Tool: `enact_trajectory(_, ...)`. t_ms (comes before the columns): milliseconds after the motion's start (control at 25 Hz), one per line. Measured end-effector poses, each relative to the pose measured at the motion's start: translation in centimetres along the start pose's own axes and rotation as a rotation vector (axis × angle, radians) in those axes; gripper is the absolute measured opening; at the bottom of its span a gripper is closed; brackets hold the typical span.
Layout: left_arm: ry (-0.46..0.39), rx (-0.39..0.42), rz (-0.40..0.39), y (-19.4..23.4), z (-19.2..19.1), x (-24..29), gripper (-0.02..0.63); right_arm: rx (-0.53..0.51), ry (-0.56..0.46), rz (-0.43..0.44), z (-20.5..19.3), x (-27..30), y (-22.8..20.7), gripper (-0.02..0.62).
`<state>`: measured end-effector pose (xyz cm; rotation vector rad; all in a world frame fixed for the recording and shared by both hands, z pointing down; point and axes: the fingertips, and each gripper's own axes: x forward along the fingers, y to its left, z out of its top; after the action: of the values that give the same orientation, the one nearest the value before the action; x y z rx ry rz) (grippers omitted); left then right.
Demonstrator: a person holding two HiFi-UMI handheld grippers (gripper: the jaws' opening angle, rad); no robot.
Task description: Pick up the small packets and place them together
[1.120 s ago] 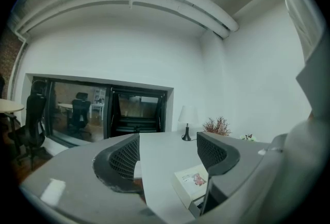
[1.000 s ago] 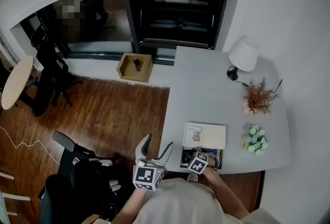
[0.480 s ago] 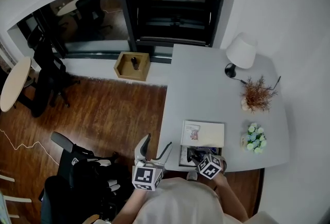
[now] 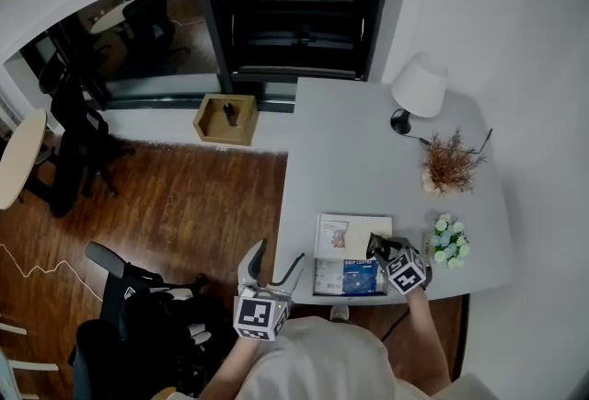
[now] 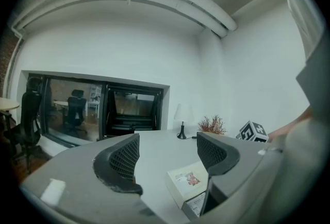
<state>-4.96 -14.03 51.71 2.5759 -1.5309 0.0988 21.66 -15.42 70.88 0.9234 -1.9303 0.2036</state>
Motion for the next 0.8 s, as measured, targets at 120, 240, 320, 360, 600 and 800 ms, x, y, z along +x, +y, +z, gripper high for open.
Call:
enact_trajectory(120, -0.007, 0.004, 0.002, -0.1, 0.4, 0.0, 0.339, -0.047, 0.030, 0.007, -0.1, 1.4, -0.7, 0.182)
enact_trajectory(240, -0.007, 0.004, 0.029, 0.3, 0.4, -0.3, 0.339, -0.108, 0.065, 0.016, -0.2, 2.8, -0.6, 0.190)
enact_trajectory(320, -0.015, 0.001, 0.057, 0.9, 0.5, -0.6, 0.339, -0.152, 0.090, 0.016, -0.2, 3.5, -0.4, 0.197)
enact_trajectory(360, -0.019, -0.001, 0.069, 1.1, 0.6, -0.8, 0.339, -0.169, 0.098, 0.019, -0.2, 3.8, -0.3, 0.199)
enact_trajectory(600, -0.020, -0.007, 0.095, 1.6, 0.7, -1.3, 0.339, -0.221, 0.076, 0.019, 0.5, 4.1, 0.0, 0.340)
enact_trajectory(800, -0.020, -0.019, 0.082, 1.2, 0.4, -1.2, 0.339, -0.015, -0.303, 0.003, 7.5, -0.9, 0.5, 0.577)
